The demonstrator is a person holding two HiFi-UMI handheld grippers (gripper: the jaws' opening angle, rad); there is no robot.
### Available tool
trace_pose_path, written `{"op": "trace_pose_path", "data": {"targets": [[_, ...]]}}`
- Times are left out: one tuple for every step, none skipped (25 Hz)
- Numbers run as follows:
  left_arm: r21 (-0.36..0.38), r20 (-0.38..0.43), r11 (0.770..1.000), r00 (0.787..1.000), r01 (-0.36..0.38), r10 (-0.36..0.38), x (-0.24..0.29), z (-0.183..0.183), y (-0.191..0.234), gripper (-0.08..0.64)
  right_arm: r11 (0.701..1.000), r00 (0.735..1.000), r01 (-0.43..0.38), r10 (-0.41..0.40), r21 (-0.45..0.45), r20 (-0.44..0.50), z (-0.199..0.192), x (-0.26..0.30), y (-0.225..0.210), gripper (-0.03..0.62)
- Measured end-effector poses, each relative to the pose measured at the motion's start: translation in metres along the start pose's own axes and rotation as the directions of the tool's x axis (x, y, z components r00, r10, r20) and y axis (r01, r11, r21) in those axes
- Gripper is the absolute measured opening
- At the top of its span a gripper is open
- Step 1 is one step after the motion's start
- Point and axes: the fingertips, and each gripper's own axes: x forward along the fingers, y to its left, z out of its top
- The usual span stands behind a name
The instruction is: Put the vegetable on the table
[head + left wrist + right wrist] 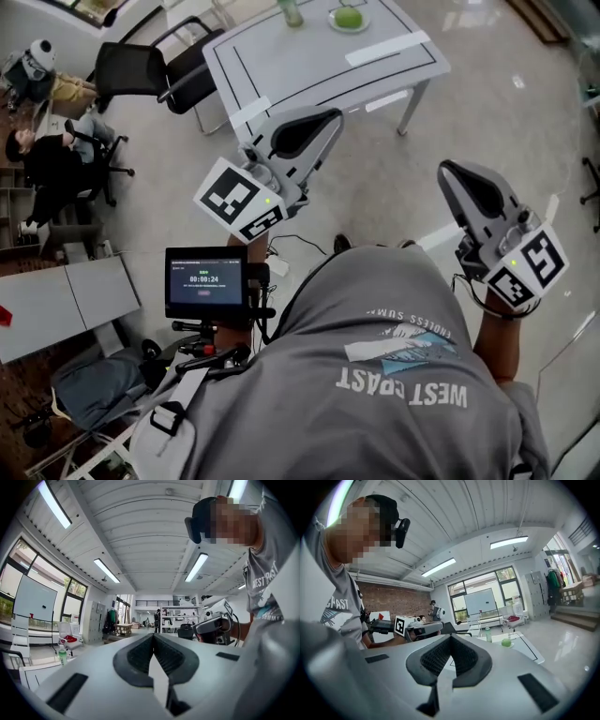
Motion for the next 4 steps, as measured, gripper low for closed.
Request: {"op": "trace_pose_path", "data": {"targets": [[0.003, 0.002, 1.000, 1.000, -0.003, 0.003, 0.0003, 0.0012, 0.0006, 0.006, 1.000, 1.000, 0.001, -0.001, -0.001, 0.006, 0.0020, -0.0009, 0.0006, 0.006], [0.006, 0.002, 1.000, 1.000, -0.006, 0.006, 0.0006, 0.0020, 0.0010, 0.006, 1.000, 1.000, 0.000, 0.000, -0.002, 0.013, 0.0038, -0.0014, 0.0022, 0.006], [0.010, 0.000, 1.000, 1.000, -0.010, 0.010, 0.0008, 0.0026, 0.0014, 0.006, 1.000, 1.000, -0.002, 0.002, -0.003, 0.019, 0.0055, -0.0018, 0.0043, 0.006], [0.014, -0.001, 1.000, 1.000, -0.013, 0.013, 0.0010, 0.0032, 0.0018, 0.006, 1.000, 1.000, -0.006, 0.006, -0.004, 0.026, 0.0071, -0.0020, 0.0067, 0.006]]}}
